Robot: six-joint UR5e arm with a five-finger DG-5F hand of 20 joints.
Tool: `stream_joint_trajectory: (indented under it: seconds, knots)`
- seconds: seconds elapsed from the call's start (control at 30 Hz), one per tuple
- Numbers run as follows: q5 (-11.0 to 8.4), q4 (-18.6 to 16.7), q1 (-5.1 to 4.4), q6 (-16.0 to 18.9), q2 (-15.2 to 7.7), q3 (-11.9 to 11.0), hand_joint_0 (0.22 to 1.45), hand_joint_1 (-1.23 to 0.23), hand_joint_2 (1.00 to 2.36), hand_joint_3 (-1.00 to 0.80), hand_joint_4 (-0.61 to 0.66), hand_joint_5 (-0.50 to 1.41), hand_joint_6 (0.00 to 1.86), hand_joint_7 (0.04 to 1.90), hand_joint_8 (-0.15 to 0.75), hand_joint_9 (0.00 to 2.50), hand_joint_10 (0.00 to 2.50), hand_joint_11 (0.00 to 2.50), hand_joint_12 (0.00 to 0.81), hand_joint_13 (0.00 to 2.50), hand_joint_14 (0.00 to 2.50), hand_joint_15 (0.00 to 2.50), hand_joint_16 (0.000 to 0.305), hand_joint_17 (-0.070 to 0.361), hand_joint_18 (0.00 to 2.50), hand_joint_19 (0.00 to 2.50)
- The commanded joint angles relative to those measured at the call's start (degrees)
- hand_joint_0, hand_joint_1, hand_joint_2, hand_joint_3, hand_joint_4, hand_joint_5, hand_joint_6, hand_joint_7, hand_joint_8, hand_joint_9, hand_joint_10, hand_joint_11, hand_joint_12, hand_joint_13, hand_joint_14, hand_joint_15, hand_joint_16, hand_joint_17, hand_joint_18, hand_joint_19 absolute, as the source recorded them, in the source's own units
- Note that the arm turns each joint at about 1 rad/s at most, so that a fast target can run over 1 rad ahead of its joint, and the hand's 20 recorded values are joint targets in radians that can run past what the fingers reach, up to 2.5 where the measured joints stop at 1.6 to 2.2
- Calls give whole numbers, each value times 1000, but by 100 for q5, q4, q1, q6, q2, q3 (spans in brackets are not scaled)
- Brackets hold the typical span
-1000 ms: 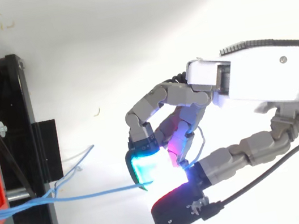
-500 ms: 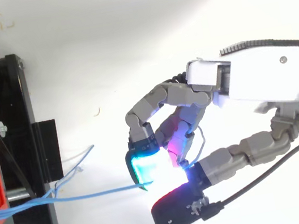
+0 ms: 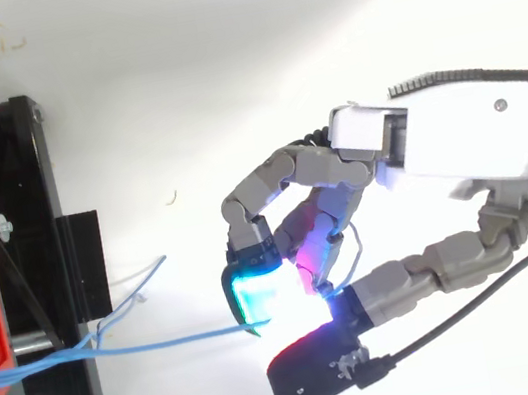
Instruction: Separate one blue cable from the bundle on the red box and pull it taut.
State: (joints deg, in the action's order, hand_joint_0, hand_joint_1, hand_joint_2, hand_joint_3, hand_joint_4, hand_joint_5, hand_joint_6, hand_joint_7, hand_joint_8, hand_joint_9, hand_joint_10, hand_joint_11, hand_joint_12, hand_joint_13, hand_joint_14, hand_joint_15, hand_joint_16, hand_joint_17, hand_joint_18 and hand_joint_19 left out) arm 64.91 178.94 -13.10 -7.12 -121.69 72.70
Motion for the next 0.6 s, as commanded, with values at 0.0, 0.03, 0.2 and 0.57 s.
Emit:
stream_joint_trajectory:
  seconds: [0.0, 0.03, 0.2, 0.57]
  knots:
    - [-5, 0, 0, 0, -4, -2, 668, -835, 1000, 17, -156, -136, 908, 1276, 396, 1242, 14, 662, 439, 878, 10, 342, 54, 122, 843, 399]
    - [-5, 0, 0, 0, -4, -2, 668, -835, 1000, 17, -156, -136, 908, 1276, 394, 1242, 14, 668, 439, 877, 12, 345, 54, 122, 843, 399]
    - [-5, 0, 0, 0, -4, -2, 668, -834, 1000, 18, -156, -136, 908, 1277, 399, 1242, 13, 658, 437, 877, 12, 346, 54, 122, 845, 399]
    - [-5, 0, 0, 0, -4, -2, 668, -834, 1000, 18, -158, -136, 909, 1272, 396, 1245, 14, 663, 442, 880, 10, 349, 54, 122, 845, 398]
